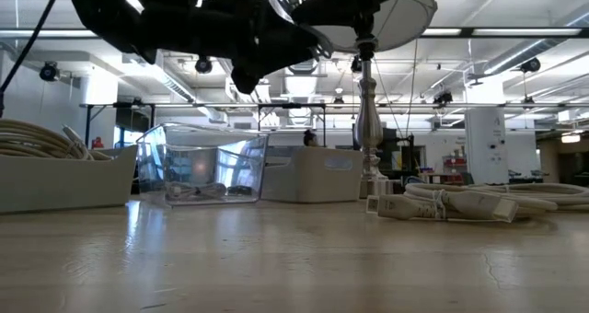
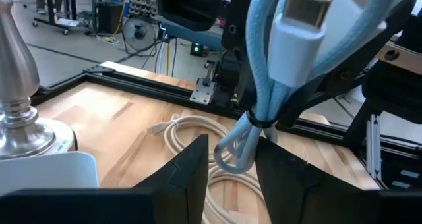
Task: Pick & Place USB Port
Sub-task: Put the blue charger cable into the transparent bin
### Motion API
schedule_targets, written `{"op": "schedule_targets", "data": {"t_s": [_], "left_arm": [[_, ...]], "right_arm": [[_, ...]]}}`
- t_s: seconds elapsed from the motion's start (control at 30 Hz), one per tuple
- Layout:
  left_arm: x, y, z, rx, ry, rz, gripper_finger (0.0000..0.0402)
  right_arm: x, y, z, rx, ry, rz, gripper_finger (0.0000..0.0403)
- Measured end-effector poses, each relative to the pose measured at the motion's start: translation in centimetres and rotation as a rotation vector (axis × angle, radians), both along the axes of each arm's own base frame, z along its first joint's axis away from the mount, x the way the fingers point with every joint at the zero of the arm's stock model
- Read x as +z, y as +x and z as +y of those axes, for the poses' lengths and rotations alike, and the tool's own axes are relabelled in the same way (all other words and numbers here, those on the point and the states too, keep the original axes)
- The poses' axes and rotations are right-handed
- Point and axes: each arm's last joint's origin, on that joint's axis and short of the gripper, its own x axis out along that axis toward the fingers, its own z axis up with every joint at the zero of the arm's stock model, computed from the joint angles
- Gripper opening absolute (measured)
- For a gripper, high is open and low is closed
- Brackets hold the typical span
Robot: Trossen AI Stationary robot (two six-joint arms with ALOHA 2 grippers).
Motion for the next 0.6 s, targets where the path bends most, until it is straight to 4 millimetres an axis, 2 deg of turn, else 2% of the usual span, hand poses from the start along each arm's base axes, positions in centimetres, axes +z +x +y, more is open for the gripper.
{"op": "schedule_targets", "data": {"t_s": [0.2,0.3,0.47,0.6], "left_arm": [[0.27,0.21,-0.02,-0.004,0.02,-0.026,0.0116],[0.38,0.25,-0.05,-0.009,0.022,-0.03,0.0089],[0.23,0.32,-0.09,-0.032,0.033,-0.023,0.0021],[-0.27,0.45,-0.11,-0.036,0.034,0.004,0.0015]], "right_arm": [[-0.01,-0.01,0.0,-0.005,0.013,-0.003,0.0029],[-0.02,-0.02,-0.01,-0.009,0.022,-0.004,0.0029],[-0.19,-0.08,-0.01,-0.007,0.014,0.016,0.004],[-0.44,-0.15,-0.03,-0.01,0.007,0.04,0.007]]}}
